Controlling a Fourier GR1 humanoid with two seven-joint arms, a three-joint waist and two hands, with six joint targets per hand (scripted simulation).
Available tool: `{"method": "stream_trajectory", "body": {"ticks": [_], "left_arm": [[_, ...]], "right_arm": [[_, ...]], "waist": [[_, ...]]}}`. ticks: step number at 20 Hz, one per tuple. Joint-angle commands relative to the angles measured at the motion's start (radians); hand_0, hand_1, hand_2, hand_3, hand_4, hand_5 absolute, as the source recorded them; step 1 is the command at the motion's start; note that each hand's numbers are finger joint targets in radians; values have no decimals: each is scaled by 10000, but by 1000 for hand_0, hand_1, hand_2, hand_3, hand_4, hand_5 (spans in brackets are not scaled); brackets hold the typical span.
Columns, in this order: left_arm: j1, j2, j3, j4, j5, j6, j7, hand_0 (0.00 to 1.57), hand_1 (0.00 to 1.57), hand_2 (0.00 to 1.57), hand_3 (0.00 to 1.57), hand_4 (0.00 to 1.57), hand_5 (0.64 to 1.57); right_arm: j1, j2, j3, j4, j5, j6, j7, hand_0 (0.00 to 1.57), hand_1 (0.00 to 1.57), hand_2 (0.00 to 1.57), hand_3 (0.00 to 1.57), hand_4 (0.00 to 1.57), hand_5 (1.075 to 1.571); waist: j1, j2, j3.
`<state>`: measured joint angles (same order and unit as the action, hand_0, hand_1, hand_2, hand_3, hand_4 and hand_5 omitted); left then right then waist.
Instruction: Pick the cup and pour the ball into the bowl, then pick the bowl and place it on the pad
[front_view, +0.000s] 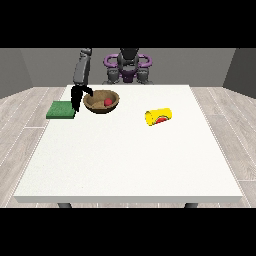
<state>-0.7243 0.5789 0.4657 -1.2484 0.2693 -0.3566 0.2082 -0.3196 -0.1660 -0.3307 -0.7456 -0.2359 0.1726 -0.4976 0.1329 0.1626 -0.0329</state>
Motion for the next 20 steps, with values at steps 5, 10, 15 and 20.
{"method": "stream_trajectory", "body": {"ticks": [5, 10, 15, 20], "left_arm": [[273, 326, 128, 83, 380, -497, -23, 0, 0, 0, 0, 1023, 1540], [-76, 448, 287, -268, 652, -440, 25, 0, 0, 0, 0, 1018, 1536], [-144, 602, 452, -120, 1031, -666, 236, 0, 0, 0, 0, 1092, 1514], [35, 673, 599, 233, 800, -512, -81, 0, 0, 0, 0, 1170, 1531]], "right_arm": [[-391, 623, 60, 446, 60, -814, 211, 0, 0, 0, 0, 477, 1547], [383, -158, -214, 1046, 627, -2295, 921, 1571, 1571, 1571, 785, 844, 1487], [1016, -551, -74, 506, 1041, -3106, 1030, 1571, 1571, 1571, 1534, 927, 1511], [1294, -834, 401, -465, 1417, -3646, 1661, 1571, 1571, 1571, 1242, 1001, 1546]], "waist": [[302, 202, 335], [685, 955, 326], [835, 982, 300], [428, 671, 269]]}}
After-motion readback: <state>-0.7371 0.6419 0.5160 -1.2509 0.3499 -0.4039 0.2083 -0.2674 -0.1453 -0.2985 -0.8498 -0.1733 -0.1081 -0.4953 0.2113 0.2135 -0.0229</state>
